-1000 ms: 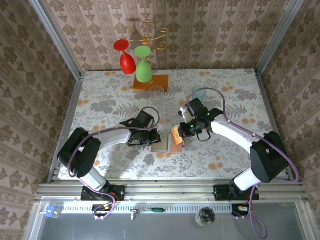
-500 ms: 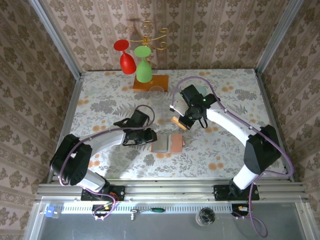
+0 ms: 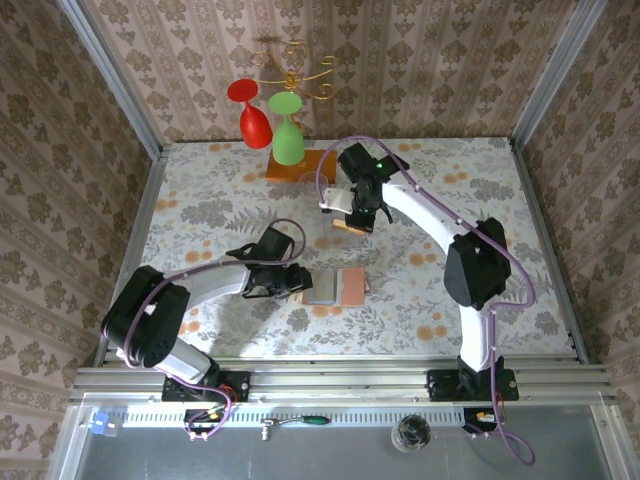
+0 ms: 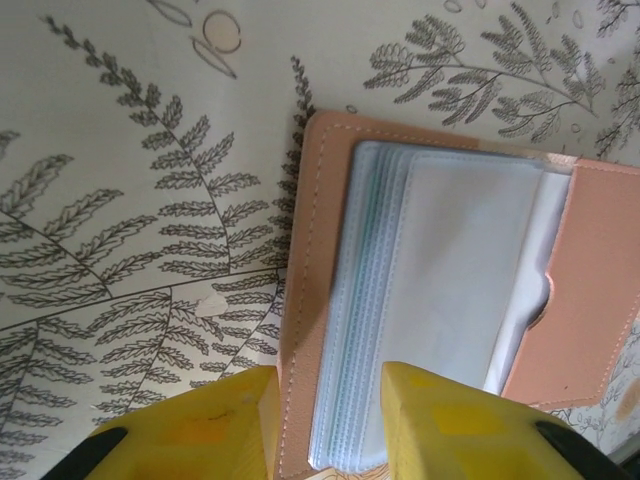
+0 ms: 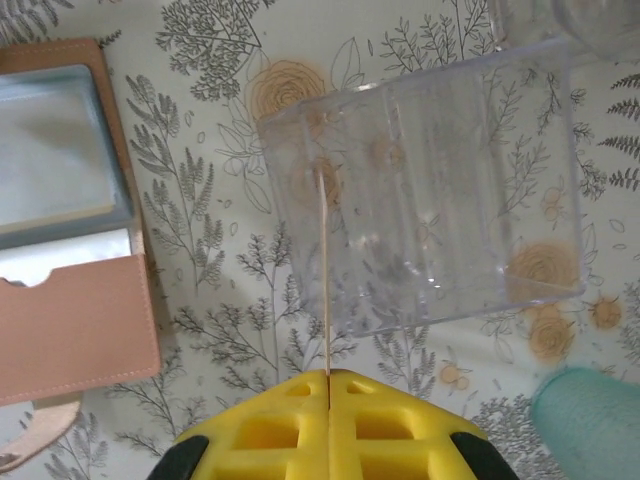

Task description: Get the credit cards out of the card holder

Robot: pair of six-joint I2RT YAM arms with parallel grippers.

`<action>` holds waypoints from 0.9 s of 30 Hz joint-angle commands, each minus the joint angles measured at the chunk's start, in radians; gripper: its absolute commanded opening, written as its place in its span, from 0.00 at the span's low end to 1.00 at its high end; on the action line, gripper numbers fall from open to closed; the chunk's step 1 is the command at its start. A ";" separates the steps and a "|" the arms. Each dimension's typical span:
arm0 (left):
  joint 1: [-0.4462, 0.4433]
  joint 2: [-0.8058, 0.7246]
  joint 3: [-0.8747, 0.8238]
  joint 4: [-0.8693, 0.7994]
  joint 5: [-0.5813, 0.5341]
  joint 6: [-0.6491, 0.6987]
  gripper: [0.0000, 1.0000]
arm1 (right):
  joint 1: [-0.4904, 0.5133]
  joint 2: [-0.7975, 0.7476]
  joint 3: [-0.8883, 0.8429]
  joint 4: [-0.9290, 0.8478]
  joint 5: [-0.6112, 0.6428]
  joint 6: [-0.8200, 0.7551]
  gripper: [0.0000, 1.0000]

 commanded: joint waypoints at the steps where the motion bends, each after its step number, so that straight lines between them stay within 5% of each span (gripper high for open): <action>1: -0.004 0.018 -0.028 0.032 0.033 -0.038 0.33 | -0.012 0.076 0.106 -0.119 -0.033 -0.072 0.00; 27: -0.027 0.021 0.005 0.003 0.055 -0.077 0.33 | -0.051 0.449 0.515 -0.417 -0.199 -0.174 0.00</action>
